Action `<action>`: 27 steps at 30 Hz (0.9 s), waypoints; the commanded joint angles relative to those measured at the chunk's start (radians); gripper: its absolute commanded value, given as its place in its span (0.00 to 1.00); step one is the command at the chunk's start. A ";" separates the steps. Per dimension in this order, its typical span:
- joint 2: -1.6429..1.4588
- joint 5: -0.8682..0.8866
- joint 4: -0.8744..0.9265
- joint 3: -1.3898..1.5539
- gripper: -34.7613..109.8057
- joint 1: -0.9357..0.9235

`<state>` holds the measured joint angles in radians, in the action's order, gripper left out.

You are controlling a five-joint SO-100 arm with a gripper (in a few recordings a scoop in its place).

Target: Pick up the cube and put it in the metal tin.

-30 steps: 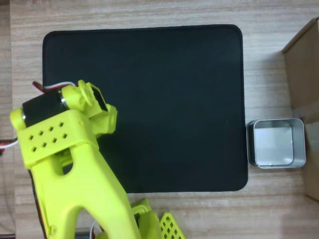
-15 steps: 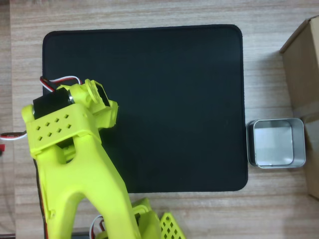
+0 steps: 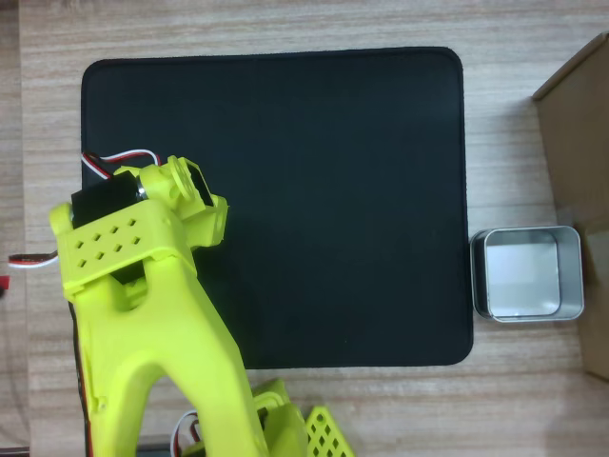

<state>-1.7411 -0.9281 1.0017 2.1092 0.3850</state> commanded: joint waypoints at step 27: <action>-0.601 0.143 0.137 0.181 0.24 -0.232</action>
<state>-2.3102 -0.7885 1.1244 2.2887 0.1626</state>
